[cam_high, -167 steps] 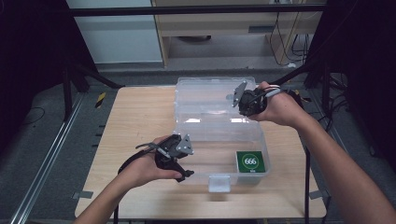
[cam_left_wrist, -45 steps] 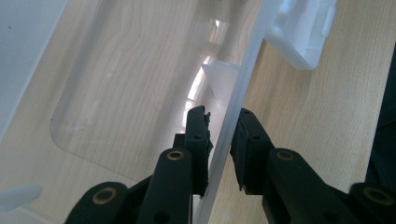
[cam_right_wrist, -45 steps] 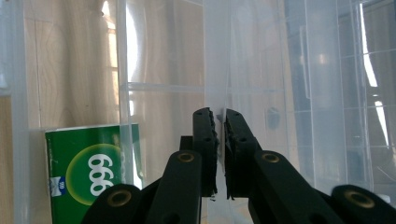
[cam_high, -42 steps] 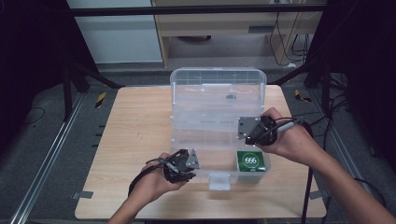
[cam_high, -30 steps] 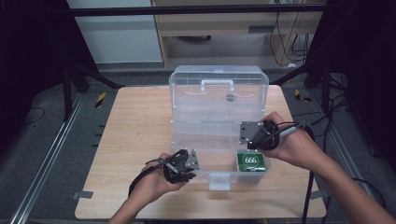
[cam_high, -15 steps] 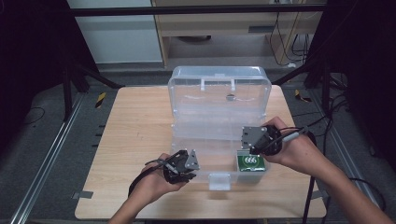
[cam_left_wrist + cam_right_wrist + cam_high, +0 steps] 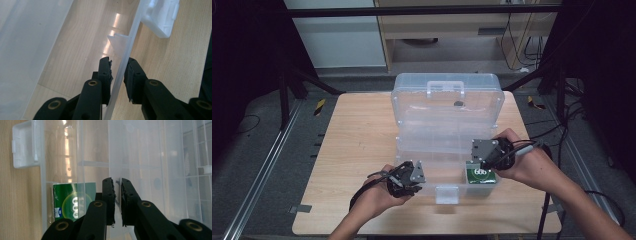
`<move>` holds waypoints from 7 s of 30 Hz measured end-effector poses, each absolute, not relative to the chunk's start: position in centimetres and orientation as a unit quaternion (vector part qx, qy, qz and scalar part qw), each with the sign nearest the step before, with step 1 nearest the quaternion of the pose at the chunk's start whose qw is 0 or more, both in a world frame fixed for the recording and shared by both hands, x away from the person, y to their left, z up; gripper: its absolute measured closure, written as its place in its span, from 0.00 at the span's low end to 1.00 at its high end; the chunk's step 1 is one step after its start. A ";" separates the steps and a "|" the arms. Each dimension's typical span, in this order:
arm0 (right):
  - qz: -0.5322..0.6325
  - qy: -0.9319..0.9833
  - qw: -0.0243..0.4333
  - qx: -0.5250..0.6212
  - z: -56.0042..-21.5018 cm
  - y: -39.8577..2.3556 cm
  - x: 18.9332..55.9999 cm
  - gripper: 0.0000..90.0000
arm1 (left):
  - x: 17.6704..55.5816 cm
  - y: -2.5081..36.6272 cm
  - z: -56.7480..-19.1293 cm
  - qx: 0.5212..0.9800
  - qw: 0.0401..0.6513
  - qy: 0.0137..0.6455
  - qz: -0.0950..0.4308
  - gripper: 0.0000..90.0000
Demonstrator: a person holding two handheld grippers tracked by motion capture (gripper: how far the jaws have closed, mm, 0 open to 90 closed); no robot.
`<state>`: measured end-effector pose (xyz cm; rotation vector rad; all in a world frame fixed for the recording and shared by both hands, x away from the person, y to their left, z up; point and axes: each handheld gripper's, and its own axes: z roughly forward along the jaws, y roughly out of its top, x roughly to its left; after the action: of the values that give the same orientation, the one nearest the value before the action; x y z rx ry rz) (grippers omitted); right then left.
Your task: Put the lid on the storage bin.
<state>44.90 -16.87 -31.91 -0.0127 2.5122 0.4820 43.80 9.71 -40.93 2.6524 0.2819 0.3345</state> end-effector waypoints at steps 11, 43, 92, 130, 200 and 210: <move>0.182 0.941 0.286 -0.005 -31.9 -17.0 45.0 0.92 | 42.7 10.5 -40.1 0.947 0.264 0.135 0.125 0.69; 0.185 0.938 0.292 -0.009 -32.2 -17.1 44.6 0.91 | 49.6 18.9 -29.3 0.840 0.413 0.300 0.182 1.00; 0.182 0.941 0.286 -0.015 -32.9 -17.2 43.6 0.90 | 52.7 18.0 -28.2 0.812 0.447 0.340 0.159 1.00; 0.262 0.919 0.286 0.075 -31.7 -19.6 42.1 0.55 | 49.0 18.4 -30.4 0.813 0.462 0.324 0.144 1.00; 0.277 0.811 0.342 0.386 -41.5 -30.6 45.1 0.48 | 44.6 19.8 -37.4 0.820 0.450 0.328 0.133 1.00; 0.276 0.810 0.339 0.391 -42.0 -30.8 45.3 0.47 | 44.4 19.8 -38.3 0.822 0.448 0.327 0.128 1.00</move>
<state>45.29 -30.78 -42.02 1.0185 2.1097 0.7189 44.35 19.81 -38.35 2.0336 0.8098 0.3170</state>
